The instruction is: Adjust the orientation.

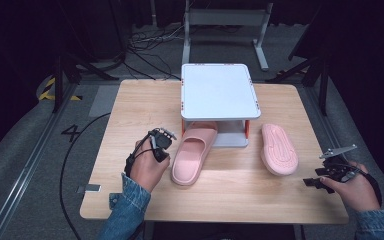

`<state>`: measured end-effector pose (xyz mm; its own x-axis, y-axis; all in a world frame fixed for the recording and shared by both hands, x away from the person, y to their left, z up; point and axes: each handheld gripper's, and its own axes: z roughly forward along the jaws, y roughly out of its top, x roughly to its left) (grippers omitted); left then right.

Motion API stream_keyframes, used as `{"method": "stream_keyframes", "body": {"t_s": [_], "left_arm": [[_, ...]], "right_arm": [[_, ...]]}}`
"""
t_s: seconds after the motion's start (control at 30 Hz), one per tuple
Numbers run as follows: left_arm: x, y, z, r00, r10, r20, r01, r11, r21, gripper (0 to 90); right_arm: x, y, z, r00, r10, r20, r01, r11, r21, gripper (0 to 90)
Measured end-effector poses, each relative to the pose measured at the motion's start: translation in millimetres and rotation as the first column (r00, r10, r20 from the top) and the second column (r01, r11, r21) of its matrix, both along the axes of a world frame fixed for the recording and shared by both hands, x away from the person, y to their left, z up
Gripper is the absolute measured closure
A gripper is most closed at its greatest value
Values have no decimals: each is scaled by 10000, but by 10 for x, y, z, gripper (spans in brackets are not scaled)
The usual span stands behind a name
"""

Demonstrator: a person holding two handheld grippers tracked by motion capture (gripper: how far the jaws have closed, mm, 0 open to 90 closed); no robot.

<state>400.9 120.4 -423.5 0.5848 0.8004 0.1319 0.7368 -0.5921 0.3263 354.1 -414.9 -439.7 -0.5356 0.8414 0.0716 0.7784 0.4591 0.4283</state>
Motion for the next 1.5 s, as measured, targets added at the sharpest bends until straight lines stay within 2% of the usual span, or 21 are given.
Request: {"method": "stream_keyframes", "body": {"t_s": [0.1,0.2,0.33,0.4,0.53,0.6,0.73,0.8,0.9,0.97,1.03,1.13,1.2,1.23,1.27,1.3,1.33,1.37,1.43,1.47,1.5], "left_arm": [[-4,9,-79,9983,-167,-556,159,9998,-144,825],[-15,-20,-96,9963,-337,-788,322,9993,-202,834],[-29,-124,-135,9893,-773,-1236,707,9959,-570,827],[-31,-177,-143,9895,-824,-1185,779,9961,-423,824],[-37,-288,-145,9881,-1084,-1088,1013,9925,-688,814],[-42,-355,-140,9874,-1269,-944,1215,9907,-611,814],[-56,-450,-142,9835,-1533,-963,1463,9863,-756,794],[-80,-447,-122,9848,-1493,-882,1432,9871,-720,777],[-169,-417,-48,9857,-1448,-859,1390,9878,-696,754],[-299,-413,25,9840,-1534,-903,1461,9859,-818,745],[-416,-440,62,9764,-1848,-1115,1756,9806,-870,728],[-546,-517,63,9602,-2303,-1582,2177,9716,-930,730],[-589,-567,51,9526,-2469,-1776,2322,9675,-1000,741],[-589,-567,51,9526,-2469,-1776,2322,9675,-1000,743],[-617,-619,39,9395,-2753,-2040,2579,9601,-1080,747],[-617,-619,39,9395,-2753,-2040,2579,9601,-1080,751],[-643,-672,22,9263,-3017,-2256,2840,9527,-1080,754],[-643,-672,22,9263,-3017,-2256,2840,9527,-1080,758],[-667,-732,-9,9063,-3346,-2582,3117,9417,-1266,768],[-671,-756,-28,9007,-3421,-2676,3161,9389,-1364,776],[-671,-777,-45,8986,-3438,-2726,3185,9384,-1338,781]], "right_arm": [[21,17,3,10000,71,25,-71,10000,-37,298],[25,23,4,10000,91,28,-91,10000,-34,298],[28,22,6,9999,110,44,-110,9999,-22,298],[29,16,-1,9999,91,54,-91,10000,-9,297],[29,17,-3,9999,99,60,-99,9999,-20,296],[31,23,-5,9999,89,53,-89,10000,-24,296],[37,36,-20,9999,131,-62,-132,9999,-44,295],[43,35,-20,9998,188,-24,-188,9998,-56,295],[43,35,-7,9999,135,3,-135,9999,-18,294],[43,27,2,9998,168,62,-167,9999,-21,294],[43,20,11,9999,137,93,-137,9999,0,294],[45,21,16,9998,144,119,-145,9999,29,293],[44,26,23,9998,142,141,-143,9999,27,292],[44,26,23,9998,142,141,-143,9999,27,292],[41,33,37,9998,129,167,-130,9999,58,292],[41,33,37,9998,129,167,-130,9999,58,292],[41,35,46,9998,130,165,-132,9999,62,292],[41,35,46,9998,130,165,-132,9999,62,292],[44,34,39,9998,118,171,-119,9999,81,291],[46,31,36,9998,129,145,-130,9999,47,291],[48,28,31,9998,141,132,-141,9999,34,291]]}}
